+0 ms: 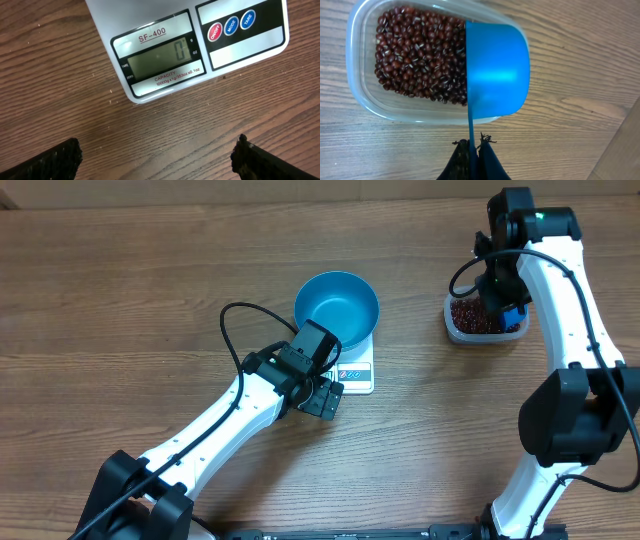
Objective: Scoop item into bowl and weigh 150g on scale
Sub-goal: 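Lower the held scoop with the right gripper into the red beans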
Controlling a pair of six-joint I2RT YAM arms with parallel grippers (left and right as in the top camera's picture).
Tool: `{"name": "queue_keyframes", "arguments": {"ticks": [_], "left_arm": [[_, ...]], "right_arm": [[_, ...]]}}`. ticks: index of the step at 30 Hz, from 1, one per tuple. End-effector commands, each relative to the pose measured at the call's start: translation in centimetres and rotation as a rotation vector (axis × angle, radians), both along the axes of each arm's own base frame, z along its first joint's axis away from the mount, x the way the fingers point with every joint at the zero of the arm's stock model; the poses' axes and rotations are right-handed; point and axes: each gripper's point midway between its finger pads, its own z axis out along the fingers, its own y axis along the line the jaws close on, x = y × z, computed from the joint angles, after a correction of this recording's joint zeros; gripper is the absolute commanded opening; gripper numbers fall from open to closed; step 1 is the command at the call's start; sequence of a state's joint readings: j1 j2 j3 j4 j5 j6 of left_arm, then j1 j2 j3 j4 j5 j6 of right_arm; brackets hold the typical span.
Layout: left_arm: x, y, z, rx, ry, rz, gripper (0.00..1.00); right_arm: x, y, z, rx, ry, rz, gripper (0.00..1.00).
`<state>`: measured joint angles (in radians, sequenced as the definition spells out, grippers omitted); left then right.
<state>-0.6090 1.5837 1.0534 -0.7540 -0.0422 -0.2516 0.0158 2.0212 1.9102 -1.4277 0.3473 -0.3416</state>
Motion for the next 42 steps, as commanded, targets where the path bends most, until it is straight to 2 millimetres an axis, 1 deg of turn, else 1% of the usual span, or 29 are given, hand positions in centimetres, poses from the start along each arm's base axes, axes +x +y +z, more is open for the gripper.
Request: {"name": "queue_keyframes", "arguments": {"ticks": [1,3,5,9,10,15,18,20,24,31,36,40,42], "left_arm": [[-0.1,0.0,0.1,0.010,-0.012,-0.023,0.99],[-0.1,0.0,0.1,0.010,-0.012,-0.023,1.00],[-0.1,0.0,0.1,0.010,-0.012,-0.023,1.00],[-0.1,0.0,0.1,0.010,-0.012,-0.023,1.00],[-0.1,0.0,0.1,0.010,-0.012,-0.023,1.00],[-0.1,0.0,0.1,0.010,-0.012,-0.023,0.99],[-0.1,0.0,0.1,0.010,-0.012,-0.023,0.99],[-0.1,0.0,0.1,0.010,-0.012,-0.023,1.00],[-0.1,0.0,0.1,0.010,-0.012,-0.023,0.99],[-0.1,0.0,0.1,0.010,-0.013,-0.023,1.00],[-0.1,0.0,0.1,0.010,-0.013,-0.023,1.00],[-0.1,0.0,0.1,0.010,-0.013,-0.023,0.99],[-0.1,0.0,0.1,0.010,-0.013,-0.023,1.00]], "right_arm": [[0.7,-0.4,-0.9,-0.018,0.013,0.002,0.04],[0.7,0.2,-1.5,0.017,0.026,0.005,0.04],[0.7,1.4,-2.2,0.090,0.036,0.010,0.04],[0.7,3.4,-2.7,0.211,0.036,0.005,0.04],[0.7,3.6,-2.7,0.222,0.034,-0.008,0.04],[0.1,3.5,-2.8,0.226,0.046,-0.077,0.04],[-0.1,3.5,-3.3,0.225,0.054,-0.080,0.04],[-0.2,3.5,-4.1,0.226,0.059,-0.081,0.04],[-0.1,3.5,-5.1,0.227,0.045,-0.125,0.04],[0.3,3.5,-5.1,0.231,0.023,-0.150,0.04],[0.4,3.7,-5.2,0.293,0.023,-0.165,0.04],[0.6,4.7,-5.0,0.459,0.020,-0.200,0.04],[0.7,4.7,-4.9,0.517,0.016,-0.217,0.04]]}}
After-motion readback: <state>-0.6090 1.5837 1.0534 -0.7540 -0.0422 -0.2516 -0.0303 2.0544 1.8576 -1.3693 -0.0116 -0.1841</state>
